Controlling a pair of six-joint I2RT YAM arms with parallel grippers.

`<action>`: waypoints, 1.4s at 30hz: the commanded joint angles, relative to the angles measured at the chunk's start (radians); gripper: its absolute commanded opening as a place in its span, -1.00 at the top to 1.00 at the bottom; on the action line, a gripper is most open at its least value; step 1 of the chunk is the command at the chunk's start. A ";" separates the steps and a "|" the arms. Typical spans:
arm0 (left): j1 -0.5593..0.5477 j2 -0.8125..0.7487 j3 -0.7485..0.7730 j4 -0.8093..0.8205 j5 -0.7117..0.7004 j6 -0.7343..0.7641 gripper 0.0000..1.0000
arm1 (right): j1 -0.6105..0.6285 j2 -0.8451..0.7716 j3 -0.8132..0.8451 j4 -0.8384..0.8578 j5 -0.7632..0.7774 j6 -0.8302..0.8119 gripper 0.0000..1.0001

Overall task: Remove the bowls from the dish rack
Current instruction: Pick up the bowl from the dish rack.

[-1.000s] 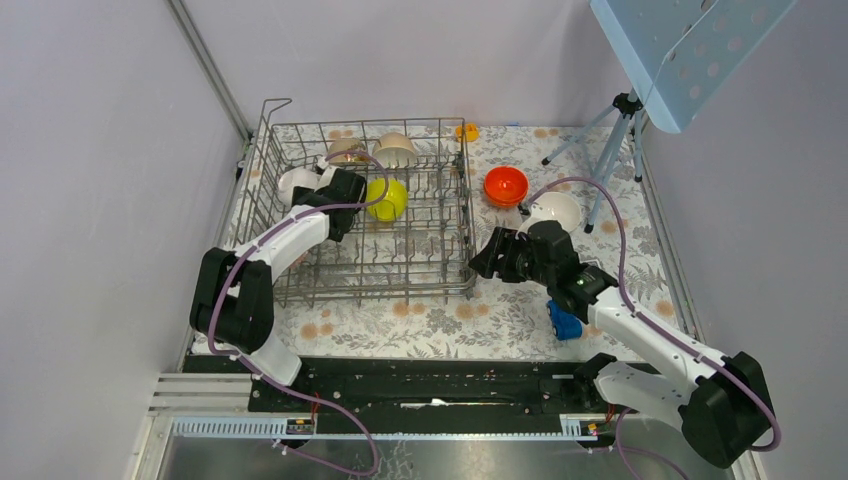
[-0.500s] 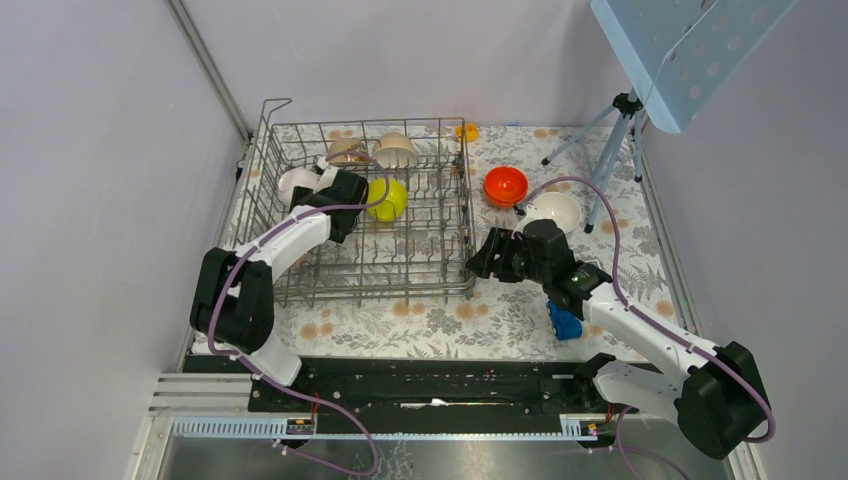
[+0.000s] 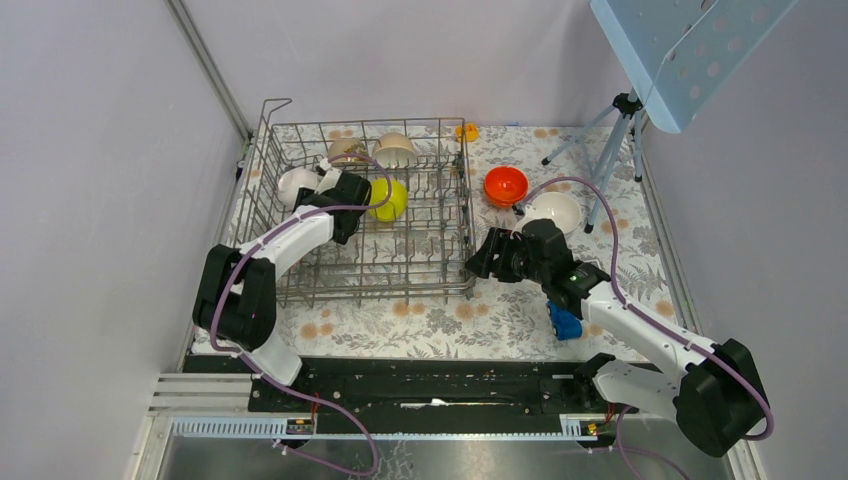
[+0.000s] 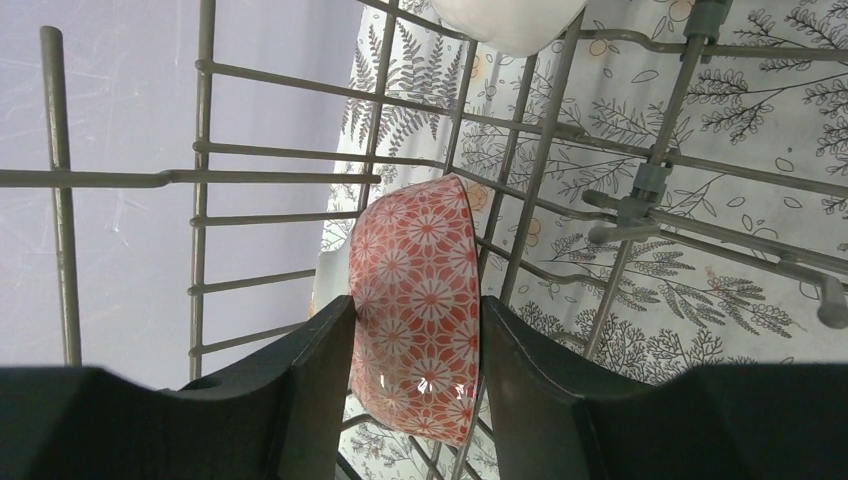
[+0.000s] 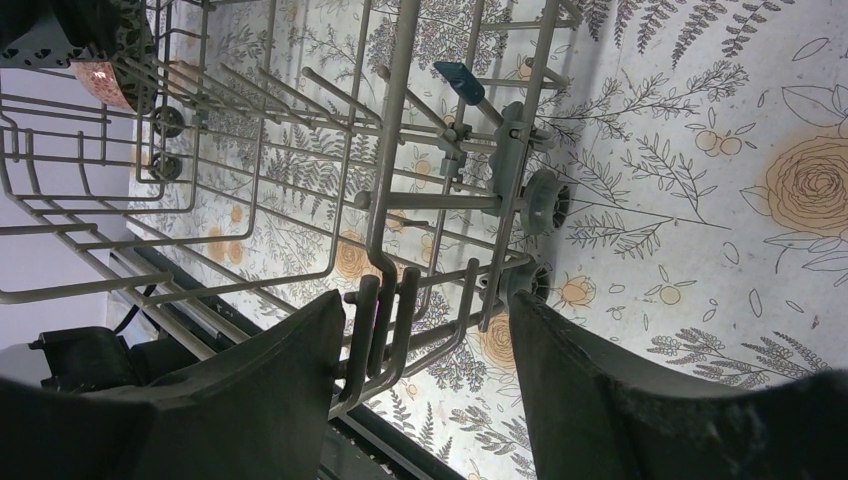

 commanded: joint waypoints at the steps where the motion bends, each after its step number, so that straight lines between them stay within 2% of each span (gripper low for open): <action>1: 0.001 0.010 0.000 0.000 -0.051 -0.010 -0.01 | -0.002 0.015 0.025 0.028 -0.008 -0.007 -0.36; 7: 0.000 0.011 -0.011 -0.002 -0.065 -0.028 0.18 | -0.002 0.017 0.024 0.060 -0.008 -0.009 -0.36; 18: 0.000 0.018 -0.003 0.000 -0.147 -0.038 0.36 | -0.002 0.020 0.013 0.066 -0.005 -0.007 -0.36; 25: 0.000 0.020 -0.008 0.000 -0.214 -0.044 0.37 | -0.002 0.033 0.013 0.075 -0.005 -0.009 -0.36; 31: 0.001 0.041 -0.016 -0.018 -0.219 -0.059 0.13 | -0.002 0.034 0.011 0.076 -0.006 -0.012 -0.36; 34: 0.000 0.046 -0.023 -0.026 -0.217 -0.067 0.10 | -0.003 0.033 0.009 0.077 -0.006 -0.014 -0.36; 38: 0.000 0.040 -0.028 -0.037 -0.215 -0.079 0.15 | -0.002 0.033 0.007 0.081 -0.007 -0.012 -0.36; 42: 0.000 0.031 -0.034 -0.044 -0.218 -0.083 0.29 | -0.003 0.033 0.004 0.086 -0.012 -0.011 -0.36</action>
